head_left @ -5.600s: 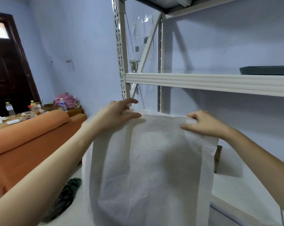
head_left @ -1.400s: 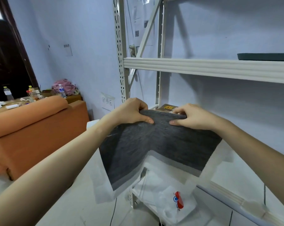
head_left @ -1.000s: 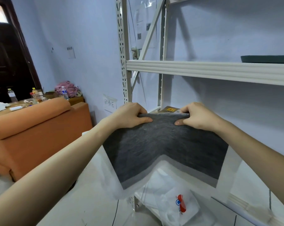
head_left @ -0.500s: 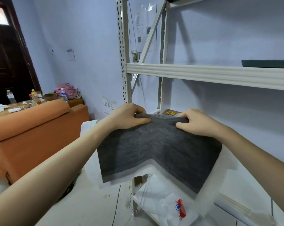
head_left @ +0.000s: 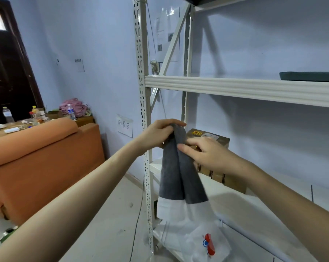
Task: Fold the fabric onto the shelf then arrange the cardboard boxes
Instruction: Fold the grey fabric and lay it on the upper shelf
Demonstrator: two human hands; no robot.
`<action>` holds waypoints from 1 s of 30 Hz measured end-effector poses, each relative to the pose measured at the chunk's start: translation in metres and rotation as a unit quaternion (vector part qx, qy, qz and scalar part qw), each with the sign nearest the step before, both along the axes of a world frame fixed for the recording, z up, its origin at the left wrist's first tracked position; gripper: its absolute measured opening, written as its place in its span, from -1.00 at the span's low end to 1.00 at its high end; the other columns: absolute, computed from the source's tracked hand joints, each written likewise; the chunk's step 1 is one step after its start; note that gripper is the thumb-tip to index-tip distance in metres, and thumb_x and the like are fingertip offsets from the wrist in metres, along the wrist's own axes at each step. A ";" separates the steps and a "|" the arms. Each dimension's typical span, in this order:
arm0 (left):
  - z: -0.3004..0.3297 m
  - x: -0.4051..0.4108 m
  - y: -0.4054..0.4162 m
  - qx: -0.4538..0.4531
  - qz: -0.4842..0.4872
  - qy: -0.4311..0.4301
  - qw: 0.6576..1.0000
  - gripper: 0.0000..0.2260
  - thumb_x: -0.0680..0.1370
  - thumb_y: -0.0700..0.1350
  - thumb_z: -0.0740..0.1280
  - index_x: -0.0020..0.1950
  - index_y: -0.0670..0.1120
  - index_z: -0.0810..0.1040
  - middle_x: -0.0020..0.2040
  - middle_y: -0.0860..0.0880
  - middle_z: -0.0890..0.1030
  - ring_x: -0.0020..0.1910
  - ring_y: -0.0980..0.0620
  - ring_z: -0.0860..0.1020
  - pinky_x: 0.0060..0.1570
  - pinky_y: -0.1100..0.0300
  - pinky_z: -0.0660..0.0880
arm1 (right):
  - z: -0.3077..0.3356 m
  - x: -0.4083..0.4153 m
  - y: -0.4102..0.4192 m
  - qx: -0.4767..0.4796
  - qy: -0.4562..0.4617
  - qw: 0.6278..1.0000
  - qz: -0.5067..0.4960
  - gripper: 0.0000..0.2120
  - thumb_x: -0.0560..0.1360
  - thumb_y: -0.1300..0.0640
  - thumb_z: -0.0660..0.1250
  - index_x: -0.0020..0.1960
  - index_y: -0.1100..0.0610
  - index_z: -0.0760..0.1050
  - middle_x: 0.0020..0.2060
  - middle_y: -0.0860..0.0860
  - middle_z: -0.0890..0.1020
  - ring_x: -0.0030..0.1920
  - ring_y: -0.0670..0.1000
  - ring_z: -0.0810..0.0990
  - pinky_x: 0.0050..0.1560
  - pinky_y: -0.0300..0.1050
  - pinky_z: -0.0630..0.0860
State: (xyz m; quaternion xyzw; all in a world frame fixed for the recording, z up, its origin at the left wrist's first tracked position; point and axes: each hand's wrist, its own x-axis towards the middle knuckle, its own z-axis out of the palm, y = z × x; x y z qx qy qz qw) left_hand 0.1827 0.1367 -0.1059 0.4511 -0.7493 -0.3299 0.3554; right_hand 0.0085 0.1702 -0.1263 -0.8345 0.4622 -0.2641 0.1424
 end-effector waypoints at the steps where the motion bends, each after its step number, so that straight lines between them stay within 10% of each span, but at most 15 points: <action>1: 0.003 0.002 0.001 0.025 -0.007 0.021 0.999 -0.61 0.58 -0.19 0.01 0.18 0.02 0.58 0.04 -0.14 0.57 -0.13 -0.07 0.56 -0.13 0.12 0.59 | -0.001 -0.001 0.000 0.009 -0.019 1.000 -0.004 -0.63 0.55 -0.17 0.07 -0.15 -0.01 0.55 -0.22 0.01 0.59 -0.19 -0.05 0.56 -0.05 0.12 0.50; 5: 0.006 0.004 -0.003 -0.004 0.004 0.025 1.000 -0.72 0.57 0.10 0.21 0.03 0.00 0.66 0.08 -0.07 0.63 0.06 -0.01 0.58 0.11 0.06 0.52 | -0.003 -0.006 -0.003 0.061 -0.028 0.997 0.024 -0.62 0.58 -0.12 0.05 0.32 -0.08 0.43 0.12 -0.08 0.46 0.14 -0.10 0.46 0.24 -0.06 0.42; 11: 0.015 0.003 -0.003 -0.133 -0.096 -0.049 0.985 -0.66 0.50 -0.33 0.32 0.16 0.04 0.55 0.09 -0.04 0.63 0.10 0.05 0.58 0.17 0.10 0.52 | 0.010 -0.022 0.004 -0.042 -0.017 0.999 -0.021 -0.61 0.47 0.12 0.34 0.25 0.01 0.32 0.08 -0.08 0.32 0.10 -0.09 0.38 0.06 -0.25 0.39; 15: 0.027 0.007 0.004 -0.117 -0.146 -0.009 0.982 -0.62 0.55 -0.36 0.25 0.17 0.10 0.52 0.06 -0.11 0.65 0.09 0.04 0.60 0.16 0.14 0.54 | 0.027 -0.053 0.001 -0.086 0.037 0.985 -0.142 -0.31 0.36 -0.04 0.45 0.37 -0.07 0.17 0.26 -0.01 0.26 0.31 0.02 0.22 0.36 0.01 0.26; 20: 0.043 -0.005 0.002 -0.125 -0.166 0.033 0.978 -0.63 0.55 -0.37 0.24 0.14 0.09 0.55 0.00 0.04 0.67 0.06 0.12 0.60 0.07 0.28 0.50 | 0.048 -0.091 0.012 0.077 -0.004 0.995 -0.070 -0.80 0.34 0.07 0.50 -0.09 -0.03 0.53 -0.13 -0.17 0.57 -0.08 -0.24 0.53 0.09 -0.20 0.45; 25: 0.074 -0.033 -0.003 -0.179 -0.162 0.013 0.970 -0.62 0.54 -0.37 0.24 0.13 0.10 0.55 0.02 0.03 0.66 0.08 0.12 0.58 0.13 0.24 0.49 | 0.071 -0.123 0.031 0.040 0.004 0.996 -0.078 -0.74 0.41 0.07 0.44 -0.42 -0.06 0.48 -0.51 -0.13 0.33 -0.44 -0.15 0.27 -0.36 -0.26 0.18; 30: 0.117 -0.077 0.001 -0.269 -0.123 -0.270 0.916 -0.61 0.42 0.11 0.43 0.21 0.25 0.44 -0.07 0.14 0.59 -0.10 0.15 0.58 0.02 0.07 0.54 | 0.110 -0.162 0.042 -0.043 0.001 0.992 -0.117 -0.86 0.50 0.12 0.32 -0.23 0.08 0.50 -0.32 0.08 0.50 -0.25 -0.08 0.43 -0.18 -0.08 0.33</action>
